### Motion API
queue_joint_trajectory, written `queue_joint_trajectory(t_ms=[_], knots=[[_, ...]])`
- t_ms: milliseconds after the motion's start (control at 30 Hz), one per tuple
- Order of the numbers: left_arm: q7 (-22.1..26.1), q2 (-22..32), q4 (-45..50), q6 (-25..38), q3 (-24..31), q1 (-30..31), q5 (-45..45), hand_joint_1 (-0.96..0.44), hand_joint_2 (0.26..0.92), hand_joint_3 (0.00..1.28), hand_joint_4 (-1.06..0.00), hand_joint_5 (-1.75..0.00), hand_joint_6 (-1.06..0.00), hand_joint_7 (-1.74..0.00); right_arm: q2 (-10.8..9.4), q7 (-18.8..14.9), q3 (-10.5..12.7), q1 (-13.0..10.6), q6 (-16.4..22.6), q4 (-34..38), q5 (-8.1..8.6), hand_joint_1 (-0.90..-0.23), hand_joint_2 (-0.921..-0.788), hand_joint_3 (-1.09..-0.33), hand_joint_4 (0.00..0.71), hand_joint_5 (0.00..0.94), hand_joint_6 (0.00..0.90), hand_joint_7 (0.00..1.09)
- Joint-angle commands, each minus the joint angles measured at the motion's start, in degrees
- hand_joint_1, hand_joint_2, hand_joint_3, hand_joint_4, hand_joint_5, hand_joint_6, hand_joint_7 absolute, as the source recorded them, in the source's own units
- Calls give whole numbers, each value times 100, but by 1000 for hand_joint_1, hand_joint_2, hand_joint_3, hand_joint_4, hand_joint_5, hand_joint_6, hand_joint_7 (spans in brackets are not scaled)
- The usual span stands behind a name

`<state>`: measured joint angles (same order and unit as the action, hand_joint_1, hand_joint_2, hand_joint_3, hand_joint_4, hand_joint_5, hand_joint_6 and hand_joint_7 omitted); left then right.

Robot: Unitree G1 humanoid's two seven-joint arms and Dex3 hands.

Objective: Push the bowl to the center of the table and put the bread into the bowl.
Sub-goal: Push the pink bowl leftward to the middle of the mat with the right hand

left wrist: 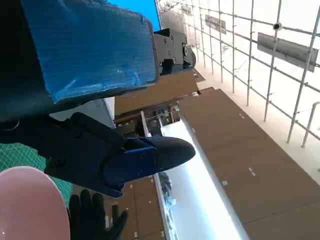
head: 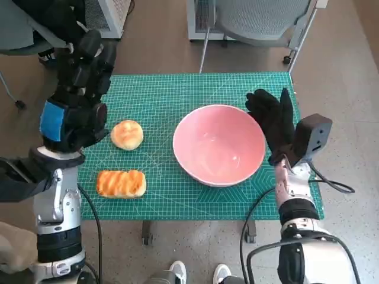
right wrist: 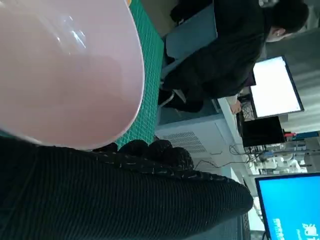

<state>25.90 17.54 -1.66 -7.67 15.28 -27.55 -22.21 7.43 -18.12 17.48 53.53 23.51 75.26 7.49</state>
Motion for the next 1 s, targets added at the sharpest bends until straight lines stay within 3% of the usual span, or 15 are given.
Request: queue_joint_trajectory(t_ms=[33, 1000], knots=[[20, 57, 34, -68, 36, 71, -25, -654, 921, 601, 1, 1, 1, -277, -101, -48, -26, 24, -41, 39, -47, -640, -921, -880, 327, 0, 393, 26], [-33, 79, 47, -59, 127, 183, -37, -661, 921, 578, 1, 1, 1, -291, -354, -24, -92, 363, -113, 41, -55, -641, -921, -890, 303, 0, 379, 21]])
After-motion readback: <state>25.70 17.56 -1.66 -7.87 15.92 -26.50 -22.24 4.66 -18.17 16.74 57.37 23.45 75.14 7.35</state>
